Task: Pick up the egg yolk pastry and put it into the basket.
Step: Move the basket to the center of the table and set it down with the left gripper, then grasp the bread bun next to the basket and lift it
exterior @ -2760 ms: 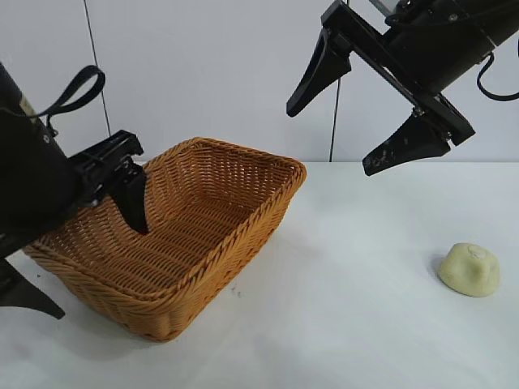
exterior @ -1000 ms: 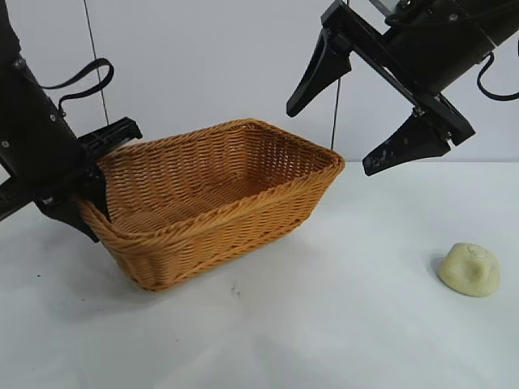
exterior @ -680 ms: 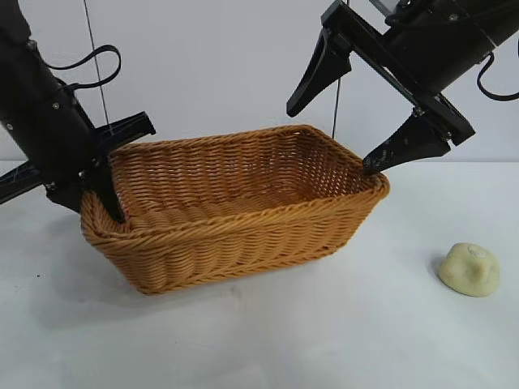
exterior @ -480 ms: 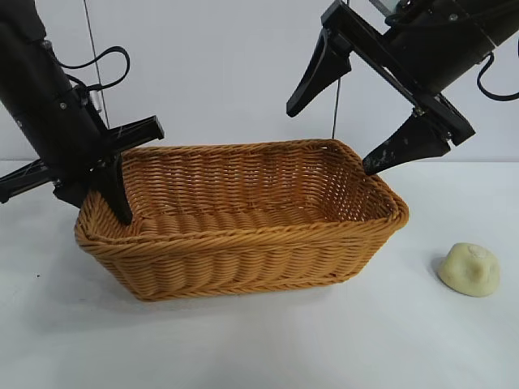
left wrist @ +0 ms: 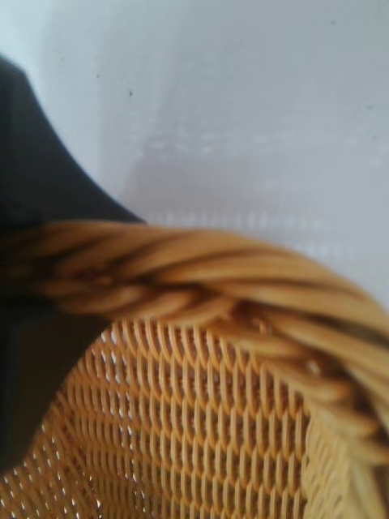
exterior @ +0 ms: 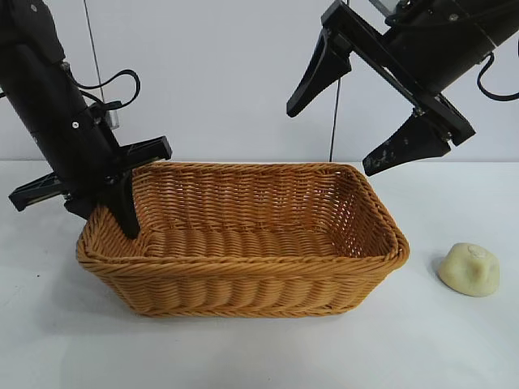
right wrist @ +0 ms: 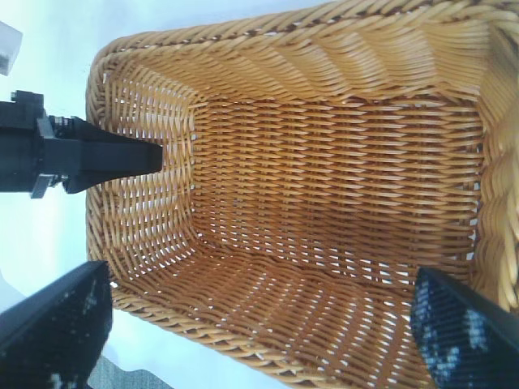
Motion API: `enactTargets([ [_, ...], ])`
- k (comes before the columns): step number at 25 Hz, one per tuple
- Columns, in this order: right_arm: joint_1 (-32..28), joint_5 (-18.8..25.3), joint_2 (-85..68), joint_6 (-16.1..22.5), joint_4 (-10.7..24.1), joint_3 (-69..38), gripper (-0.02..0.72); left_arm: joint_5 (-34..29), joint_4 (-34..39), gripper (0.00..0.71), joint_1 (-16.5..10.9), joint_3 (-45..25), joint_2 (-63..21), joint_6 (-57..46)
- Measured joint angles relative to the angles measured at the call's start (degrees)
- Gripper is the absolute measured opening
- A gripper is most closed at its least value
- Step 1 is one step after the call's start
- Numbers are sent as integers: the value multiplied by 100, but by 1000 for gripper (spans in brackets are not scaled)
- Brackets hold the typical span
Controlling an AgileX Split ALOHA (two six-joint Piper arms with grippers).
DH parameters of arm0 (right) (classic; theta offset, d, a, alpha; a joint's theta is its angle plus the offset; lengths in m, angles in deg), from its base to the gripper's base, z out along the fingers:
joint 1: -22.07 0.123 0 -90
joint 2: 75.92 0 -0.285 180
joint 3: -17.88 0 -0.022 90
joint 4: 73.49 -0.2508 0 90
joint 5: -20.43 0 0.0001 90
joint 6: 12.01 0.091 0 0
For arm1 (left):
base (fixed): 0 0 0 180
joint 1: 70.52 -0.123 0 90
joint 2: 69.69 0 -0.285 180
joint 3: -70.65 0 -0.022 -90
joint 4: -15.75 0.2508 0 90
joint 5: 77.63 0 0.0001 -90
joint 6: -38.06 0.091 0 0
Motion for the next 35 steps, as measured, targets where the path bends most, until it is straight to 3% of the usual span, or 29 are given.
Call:
enactTargets([
  [10,0,5,0,0,0,0,694,195,-7,121,-59,0,157,198],
  [12,0,5,0,0,0,0,694,196,-44,205,-59,0,157,204],
  [16,0,5,0,0,0,0,694,139,-100,545,-59,0,157,204],
  [19,0,5,0,0,0,0,694,-21,-105,655,-59,0,157,204],
  [28,0,18,0,0,0,0,694,-682,138,692,-59,471,-410,204],
  [35,0,35,0,5,0,0,694,-1658,1359,696,-59,1525,-678,168],
])
